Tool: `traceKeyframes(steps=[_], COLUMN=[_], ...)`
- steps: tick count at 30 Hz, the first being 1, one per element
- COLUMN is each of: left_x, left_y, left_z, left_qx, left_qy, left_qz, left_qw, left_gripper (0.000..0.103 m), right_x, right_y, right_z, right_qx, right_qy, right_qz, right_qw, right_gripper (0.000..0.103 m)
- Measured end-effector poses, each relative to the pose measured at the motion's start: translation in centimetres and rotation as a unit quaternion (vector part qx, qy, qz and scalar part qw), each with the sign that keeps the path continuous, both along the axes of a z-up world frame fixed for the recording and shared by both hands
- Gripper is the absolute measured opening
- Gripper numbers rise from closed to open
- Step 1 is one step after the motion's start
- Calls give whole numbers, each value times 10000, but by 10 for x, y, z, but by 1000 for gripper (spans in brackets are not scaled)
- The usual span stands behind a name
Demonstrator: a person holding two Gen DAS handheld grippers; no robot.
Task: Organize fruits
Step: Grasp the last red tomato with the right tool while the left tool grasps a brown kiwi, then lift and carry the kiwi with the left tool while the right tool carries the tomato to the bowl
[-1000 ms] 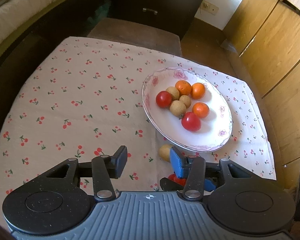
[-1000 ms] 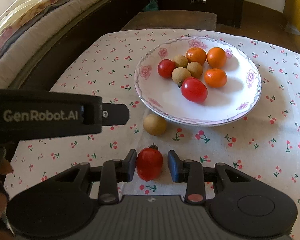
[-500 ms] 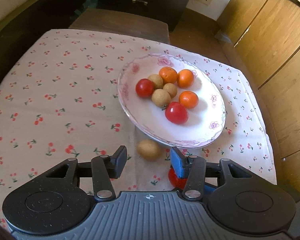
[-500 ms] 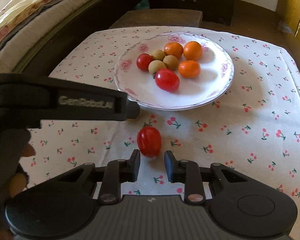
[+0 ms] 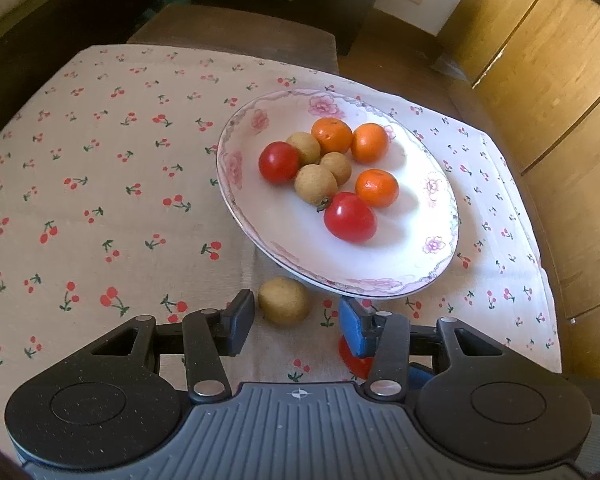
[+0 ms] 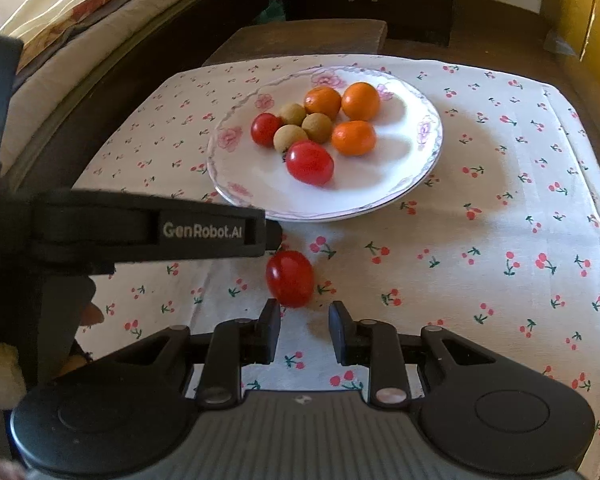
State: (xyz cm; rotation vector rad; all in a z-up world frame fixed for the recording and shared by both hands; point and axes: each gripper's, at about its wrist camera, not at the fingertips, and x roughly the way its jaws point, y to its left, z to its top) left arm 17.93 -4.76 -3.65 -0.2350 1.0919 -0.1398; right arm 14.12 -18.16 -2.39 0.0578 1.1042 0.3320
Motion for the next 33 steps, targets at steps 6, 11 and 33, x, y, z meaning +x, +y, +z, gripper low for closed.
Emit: traceKeyframes(steps=[6,11,33], left_x=[-1,-3,-37], left_y=[-3,0,26], left_z=[-2,-2,8], left_qx=[64,131,275], left_qy=[-77,-80,85], left_qz=[25,154,20], left_qw=[9999,9998,9996], left_gripper=[54,38,37], right_x=[1,2,9], right_y=[-4,-7,-9], right_z=[3,4,13], right_qx=[58,67,323], right_qy=[-1,25,-71], right_qz=[-65,-198,-294], right_qw=[10000,9998,9990], right_gripper=[29,30,45])
